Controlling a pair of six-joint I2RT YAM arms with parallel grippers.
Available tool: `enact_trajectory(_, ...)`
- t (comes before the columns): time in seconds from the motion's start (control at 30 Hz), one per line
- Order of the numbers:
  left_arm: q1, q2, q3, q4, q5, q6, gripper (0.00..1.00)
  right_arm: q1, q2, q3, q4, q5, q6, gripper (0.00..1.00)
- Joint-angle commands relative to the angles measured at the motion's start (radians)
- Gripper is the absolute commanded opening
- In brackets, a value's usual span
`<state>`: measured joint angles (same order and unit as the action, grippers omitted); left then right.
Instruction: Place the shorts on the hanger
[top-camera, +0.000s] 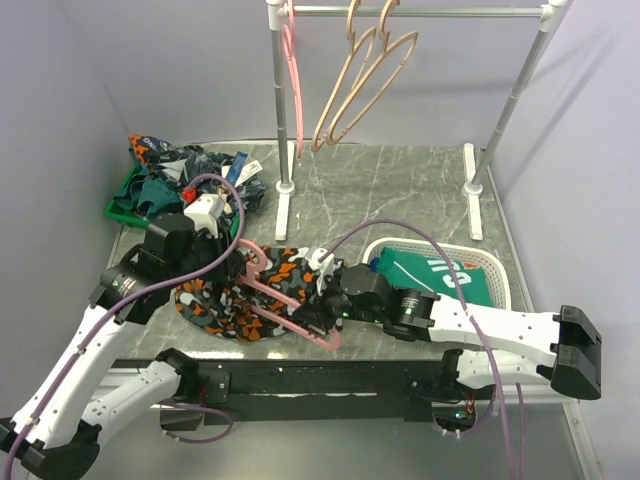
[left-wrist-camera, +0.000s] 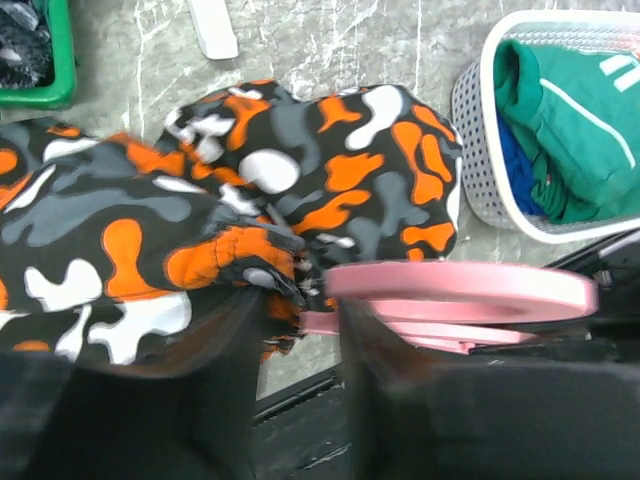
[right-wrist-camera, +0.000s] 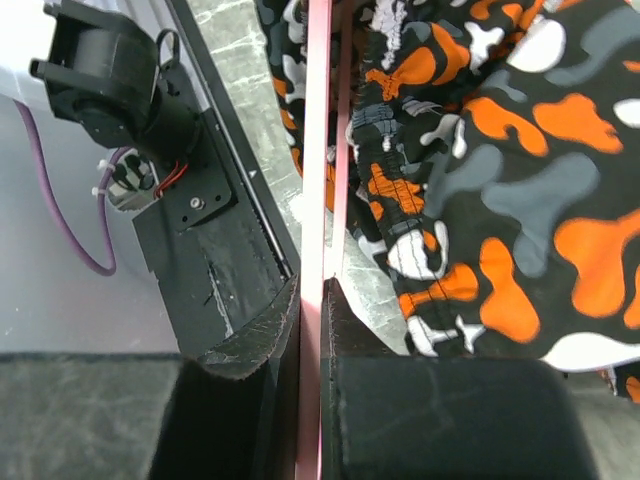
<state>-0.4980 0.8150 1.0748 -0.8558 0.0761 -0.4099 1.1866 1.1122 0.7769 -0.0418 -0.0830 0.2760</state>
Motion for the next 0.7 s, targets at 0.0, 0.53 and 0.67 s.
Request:
enact_trajectory(0.0, 0.001, -0.034, -0.004, 0.031, 0.027, 0.032, 0.51, -0.004, 0.009, -0.022, 0.218, -0.046, 0.012, 0.00)
enact_trajectory(0.53, 0.001, -0.217, 0.001, -0.005, 0.280, 0.034, 0.61, -0.021, 0.060, 0.007, 0.217, -0.038, 0.019, 0.00)
enact_trajectory(0.67, 0.001, -0.220, -0.003, 0.116, 0.237, -0.007, 0.72, -0.021, 0.067, 0.010, 0.212, -0.035, 0.019, 0.00)
